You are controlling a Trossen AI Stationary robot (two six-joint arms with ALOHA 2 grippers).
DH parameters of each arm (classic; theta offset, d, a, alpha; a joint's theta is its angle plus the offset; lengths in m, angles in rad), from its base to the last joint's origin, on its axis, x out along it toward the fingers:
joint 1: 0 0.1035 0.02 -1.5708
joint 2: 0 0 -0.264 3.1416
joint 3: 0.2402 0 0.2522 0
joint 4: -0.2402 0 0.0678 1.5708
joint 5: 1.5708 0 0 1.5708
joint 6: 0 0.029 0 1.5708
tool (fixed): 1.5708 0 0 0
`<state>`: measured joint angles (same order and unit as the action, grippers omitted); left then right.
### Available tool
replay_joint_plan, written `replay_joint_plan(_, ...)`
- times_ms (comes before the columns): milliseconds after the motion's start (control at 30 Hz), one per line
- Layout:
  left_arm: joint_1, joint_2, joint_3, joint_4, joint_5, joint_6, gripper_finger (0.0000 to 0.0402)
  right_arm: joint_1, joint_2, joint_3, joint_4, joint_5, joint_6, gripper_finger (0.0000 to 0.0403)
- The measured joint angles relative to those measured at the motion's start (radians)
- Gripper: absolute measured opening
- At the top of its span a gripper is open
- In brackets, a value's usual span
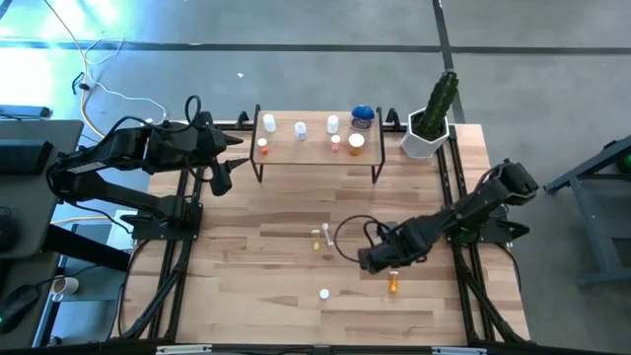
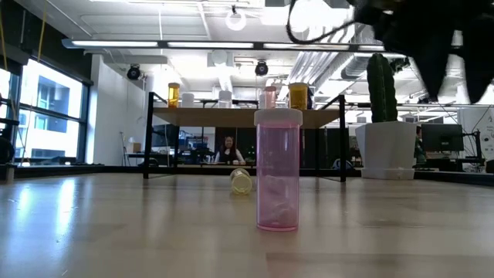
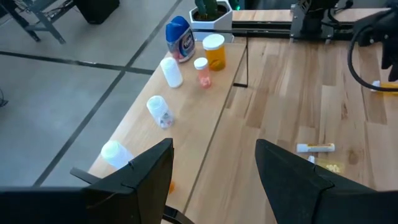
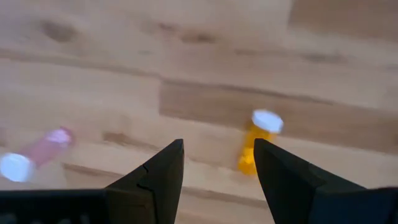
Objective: Pick and place medicine bottles onto shelf by color
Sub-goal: Put the orange pill bottle on the shelf
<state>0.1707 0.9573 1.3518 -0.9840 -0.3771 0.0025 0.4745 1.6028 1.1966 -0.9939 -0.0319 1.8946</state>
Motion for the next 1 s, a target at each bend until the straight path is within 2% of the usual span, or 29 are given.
replay_joint_plan(100,0.000,0.000,0.000,0.000,0.000,-0.022,0.0218,0.036,0.000,-0.030,0.017,-0.025,0.045,0.0186)
replay_joint_plan(367,0.000,0.000,0.000,0.001,0.000,-0.081,0.0218,0.100,0.000,-0.108,0.037,0.002,0.132,0.0186)
replay_joint_plan(800,0.000,0.007,0.000,0.001,-0.001,-0.105,0.0218,0.102,0.000,-0.287,0.253,-0.007,0.174,0.0186)
replay_joint_plan(1000,0.000,0.021,0.000,0.002,-0.002,-0.115,0.0218,0.095,0.001,-0.334,0.320,-0.060,0.167,0.0180)
